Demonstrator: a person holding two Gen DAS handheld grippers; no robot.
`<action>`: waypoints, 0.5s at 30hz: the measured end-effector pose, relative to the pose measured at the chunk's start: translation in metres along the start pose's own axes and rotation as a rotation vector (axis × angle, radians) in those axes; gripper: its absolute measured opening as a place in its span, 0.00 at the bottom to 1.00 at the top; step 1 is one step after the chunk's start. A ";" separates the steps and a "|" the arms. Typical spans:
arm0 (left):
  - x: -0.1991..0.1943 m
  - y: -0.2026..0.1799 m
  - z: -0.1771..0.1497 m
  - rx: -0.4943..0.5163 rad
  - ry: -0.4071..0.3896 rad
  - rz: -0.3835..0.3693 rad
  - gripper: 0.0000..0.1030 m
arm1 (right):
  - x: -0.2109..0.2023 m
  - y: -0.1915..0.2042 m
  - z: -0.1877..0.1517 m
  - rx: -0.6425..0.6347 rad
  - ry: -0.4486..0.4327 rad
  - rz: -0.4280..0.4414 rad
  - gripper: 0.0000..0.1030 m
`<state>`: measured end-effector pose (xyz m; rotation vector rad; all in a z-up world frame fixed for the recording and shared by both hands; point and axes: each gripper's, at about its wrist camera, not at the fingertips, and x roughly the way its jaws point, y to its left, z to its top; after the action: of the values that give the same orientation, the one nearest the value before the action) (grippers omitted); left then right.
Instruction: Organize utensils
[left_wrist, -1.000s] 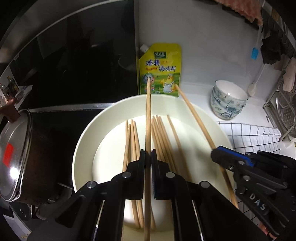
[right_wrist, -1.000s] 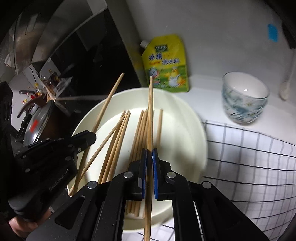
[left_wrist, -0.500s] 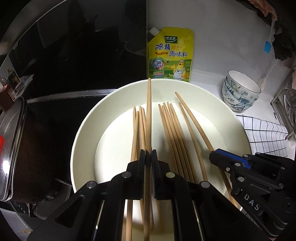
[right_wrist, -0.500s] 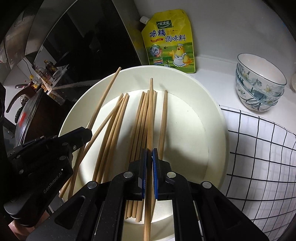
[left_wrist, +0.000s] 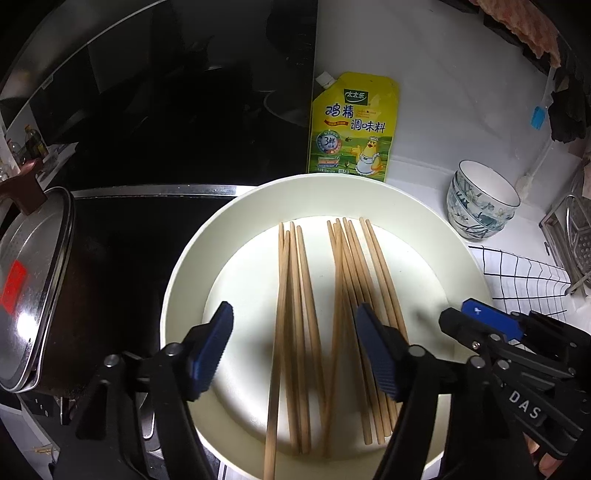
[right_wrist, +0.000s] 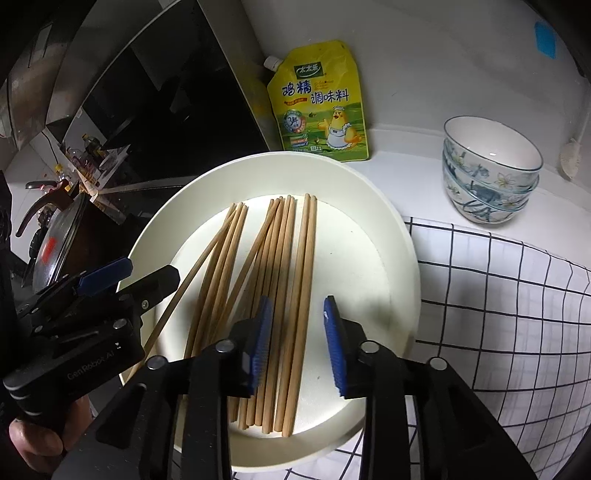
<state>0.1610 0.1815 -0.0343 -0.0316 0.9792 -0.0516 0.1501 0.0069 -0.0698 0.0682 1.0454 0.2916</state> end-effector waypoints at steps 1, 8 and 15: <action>-0.001 0.001 0.000 -0.001 -0.001 0.001 0.71 | -0.001 0.000 -0.001 0.001 -0.003 -0.003 0.38; -0.008 0.005 -0.001 -0.005 -0.016 0.020 0.82 | -0.010 -0.003 -0.006 0.016 -0.006 -0.018 0.53; -0.016 0.007 0.001 0.003 -0.033 0.023 0.90 | -0.020 -0.006 -0.009 0.030 -0.020 -0.041 0.60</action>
<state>0.1529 0.1895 -0.0206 -0.0186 0.9468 -0.0313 0.1340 -0.0052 -0.0585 0.0764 1.0301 0.2373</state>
